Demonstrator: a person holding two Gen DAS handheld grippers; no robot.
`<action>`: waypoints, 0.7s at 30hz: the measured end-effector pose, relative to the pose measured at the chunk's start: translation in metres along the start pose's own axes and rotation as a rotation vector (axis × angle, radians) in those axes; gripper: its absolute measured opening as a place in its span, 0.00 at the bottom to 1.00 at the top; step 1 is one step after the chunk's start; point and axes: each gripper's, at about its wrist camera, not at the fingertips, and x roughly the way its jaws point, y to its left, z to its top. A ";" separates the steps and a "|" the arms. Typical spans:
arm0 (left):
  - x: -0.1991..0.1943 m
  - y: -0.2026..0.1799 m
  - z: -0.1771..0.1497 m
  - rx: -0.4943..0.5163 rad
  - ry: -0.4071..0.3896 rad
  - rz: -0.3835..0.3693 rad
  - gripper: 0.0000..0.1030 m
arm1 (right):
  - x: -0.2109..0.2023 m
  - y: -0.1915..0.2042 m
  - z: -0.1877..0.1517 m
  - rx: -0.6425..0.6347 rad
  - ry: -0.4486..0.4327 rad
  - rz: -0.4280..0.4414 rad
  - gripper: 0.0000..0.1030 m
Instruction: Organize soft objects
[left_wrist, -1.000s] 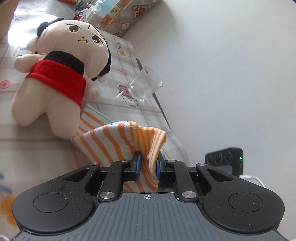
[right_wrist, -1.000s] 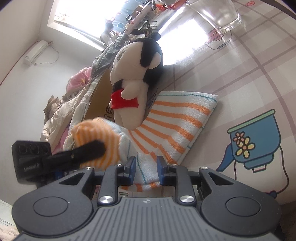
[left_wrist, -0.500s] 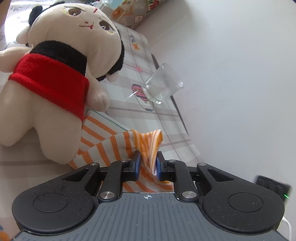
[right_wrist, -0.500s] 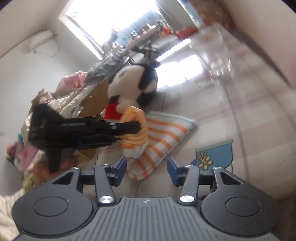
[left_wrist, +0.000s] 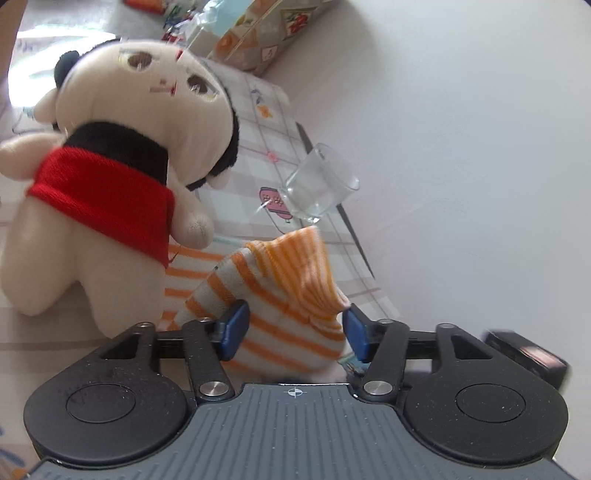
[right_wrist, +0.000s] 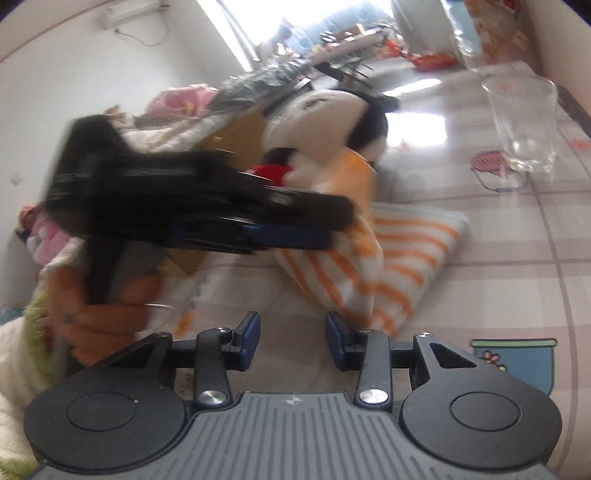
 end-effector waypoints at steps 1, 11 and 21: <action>-0.005 -0.001 -0.002 0.009 -0.001 0.000 0.57 | 0.003 -0.004 0.000 0.015 0.012 -0.024 0.40; 0.002 0.001 0.009 0.011 -0.022 0.074 0.57 | -0.008 -0.019 0.002 0.103 -0.038 0.039 0.40; -0.008 0.014 0.014 -0.082 -0.033 0.013 0.60 | -0.013 -0.019 0.021 0.009 -0.154 0.041 0.40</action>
